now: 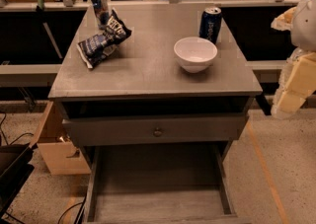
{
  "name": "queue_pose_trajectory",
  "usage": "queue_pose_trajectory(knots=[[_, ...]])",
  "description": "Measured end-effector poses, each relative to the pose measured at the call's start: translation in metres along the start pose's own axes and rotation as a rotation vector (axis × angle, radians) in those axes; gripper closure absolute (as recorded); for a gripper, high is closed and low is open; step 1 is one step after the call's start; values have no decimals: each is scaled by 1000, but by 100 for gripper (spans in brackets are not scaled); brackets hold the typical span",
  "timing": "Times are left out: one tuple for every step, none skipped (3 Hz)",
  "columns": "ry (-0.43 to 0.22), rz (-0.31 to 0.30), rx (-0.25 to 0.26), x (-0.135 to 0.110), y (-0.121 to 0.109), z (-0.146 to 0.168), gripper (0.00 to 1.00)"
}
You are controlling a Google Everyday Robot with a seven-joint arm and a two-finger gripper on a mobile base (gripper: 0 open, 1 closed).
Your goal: Place blue chip bag into middle drawer
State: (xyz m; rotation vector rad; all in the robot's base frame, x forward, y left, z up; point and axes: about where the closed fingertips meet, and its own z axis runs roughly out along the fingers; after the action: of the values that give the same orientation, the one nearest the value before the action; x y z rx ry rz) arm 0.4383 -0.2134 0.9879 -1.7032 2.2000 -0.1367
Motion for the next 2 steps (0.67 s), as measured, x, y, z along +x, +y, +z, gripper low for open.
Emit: queue_pose_trajectory(knots=[[0,0,0,0,0,0,0],[-45,33,0,-1,0,0,0]])
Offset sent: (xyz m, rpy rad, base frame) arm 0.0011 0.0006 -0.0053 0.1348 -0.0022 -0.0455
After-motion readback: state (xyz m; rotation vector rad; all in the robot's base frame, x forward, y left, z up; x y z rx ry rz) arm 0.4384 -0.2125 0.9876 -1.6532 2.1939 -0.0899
